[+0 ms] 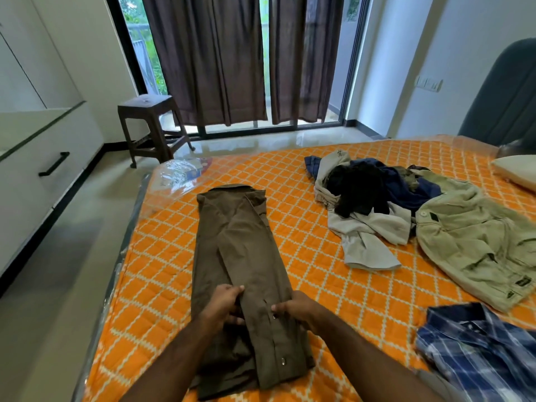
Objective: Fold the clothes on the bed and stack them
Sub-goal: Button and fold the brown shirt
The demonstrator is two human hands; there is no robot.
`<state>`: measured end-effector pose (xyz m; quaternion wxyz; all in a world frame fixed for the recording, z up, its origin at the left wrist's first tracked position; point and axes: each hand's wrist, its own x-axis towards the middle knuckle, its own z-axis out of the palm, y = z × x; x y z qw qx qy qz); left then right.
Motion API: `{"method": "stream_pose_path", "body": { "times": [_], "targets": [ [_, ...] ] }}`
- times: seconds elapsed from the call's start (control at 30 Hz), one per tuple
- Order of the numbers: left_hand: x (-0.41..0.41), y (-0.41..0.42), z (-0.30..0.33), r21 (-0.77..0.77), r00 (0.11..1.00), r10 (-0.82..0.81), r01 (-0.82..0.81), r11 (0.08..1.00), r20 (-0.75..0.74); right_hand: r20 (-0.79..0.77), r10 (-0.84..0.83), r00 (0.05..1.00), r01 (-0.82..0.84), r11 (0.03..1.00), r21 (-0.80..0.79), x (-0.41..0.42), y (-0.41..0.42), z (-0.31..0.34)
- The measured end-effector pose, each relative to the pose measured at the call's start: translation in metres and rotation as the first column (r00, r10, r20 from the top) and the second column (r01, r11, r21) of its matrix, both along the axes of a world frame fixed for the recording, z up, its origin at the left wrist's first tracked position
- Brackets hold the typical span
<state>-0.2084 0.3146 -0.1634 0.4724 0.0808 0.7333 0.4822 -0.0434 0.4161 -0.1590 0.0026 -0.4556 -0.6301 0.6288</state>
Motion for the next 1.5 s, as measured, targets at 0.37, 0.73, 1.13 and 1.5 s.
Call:
{"method": "stream_pose_path", "body": {
  "times": [0.37,0.73,1.13,1.5],
  "targets": [
    [0.041,-0.058,-0.008,-0.366,-0.188,-0.318,0.585,0.724,-0.929,0.031,0.349,0.937,-0.327,0.840,0.433,0.064,-0.020,-0.006],
    [0.044,-0.089,-0.032,-0.515,-0.289,-0.446,0.651,0.558,-0.847,0.242,0.481,0.843,-0.512,0.578,0.635,0.083,-0.021,-0.025],
    [0.025,-0.031,-0.007,0.084,0.754,-0.067,0.160,0.984,-0.653,0.263,0.077,0.962,-0.241,0.693,0.680,0.010,0.016,-0.019],
    [0.028,-0.075,-0.066,-0.576,-0.245,-0.529,0.475,0.665,-0.813,0.303,0.139,0.943,-0.312,0.691,0.652,0.016,0.008,-0.036]
  ]
}}
